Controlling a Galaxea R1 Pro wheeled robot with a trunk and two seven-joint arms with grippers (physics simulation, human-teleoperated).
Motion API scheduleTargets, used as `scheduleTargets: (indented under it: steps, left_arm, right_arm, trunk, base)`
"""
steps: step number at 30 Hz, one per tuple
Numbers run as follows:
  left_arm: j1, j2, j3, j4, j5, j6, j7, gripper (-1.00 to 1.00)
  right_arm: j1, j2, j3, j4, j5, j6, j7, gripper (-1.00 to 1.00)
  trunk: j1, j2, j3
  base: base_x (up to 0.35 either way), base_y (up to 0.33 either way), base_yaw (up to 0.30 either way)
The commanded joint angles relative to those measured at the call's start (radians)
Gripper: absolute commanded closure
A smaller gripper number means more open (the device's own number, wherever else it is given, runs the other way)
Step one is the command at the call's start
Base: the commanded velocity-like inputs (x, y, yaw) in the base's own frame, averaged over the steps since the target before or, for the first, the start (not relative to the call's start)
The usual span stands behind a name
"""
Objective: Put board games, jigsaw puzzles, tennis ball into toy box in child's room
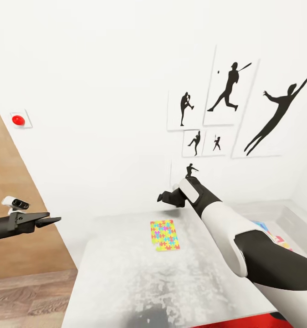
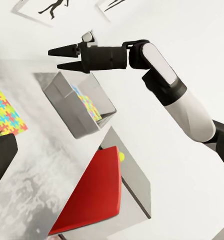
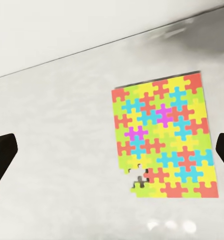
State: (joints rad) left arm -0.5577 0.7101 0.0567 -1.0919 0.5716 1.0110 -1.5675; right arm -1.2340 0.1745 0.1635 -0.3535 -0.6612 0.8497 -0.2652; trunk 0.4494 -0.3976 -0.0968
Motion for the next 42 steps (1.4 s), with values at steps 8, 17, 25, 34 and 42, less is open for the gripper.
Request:
scheduleTargets:
  steps: [8,17,25,34,42]
  left_arm:
    - [0.0,0.011,0.071,0.05,-0.002,0.01,-0.003,-1.0]
    - [0.001,0.082,0.093,0.104,-0.006,0.009,-0.003,-1.0]
    - [0.001,0.092,0.095,0.131,-0.003,-0.002,-0.003,-1.0]
    - [0.001,0.092,0.095,0.132,-0.003,-0.003,-0.003,-1.0]
    - [0.001,0.092,0.094,0.132,-0.002,-0.003,-0.003,-1.0]
  right_arm:
    - [-0.001,0.0,0.004,-0.001,-0.011,0.002,-0.009,-1.0]
    - [-0.001,-0.001,0.005,-0.001,-0.011,0.002,-0.009,-1.0]
    - [-0.001,-0.001,0.007,-0.001,-0.011,0.001,-0.009,-1.0]
    - [0.0,-0.001,0.008,-0.001,-0.009,0.0,-0.009,-1.0]
    - [0.001,0.0,0.009,-0.002,-0.009,-0.001,-0.009,-1.0]
  trunk:
    - [0.001,-0.002,-0.016]
    - [0.001,-0.002,-0.03]
    - [0.001,-0.002,-0.044]
    - [0.001,-0.002,-0.058]
    - [0.001,-0.002,-0.066]
  base:
    - [0.0,0.0,0.0]
    - [0.0,0.0,0.0]
    - [0.0,0.0,0.0]
    - [0.0,0.0,0.0]
    - [0.0,0.0,0.0]
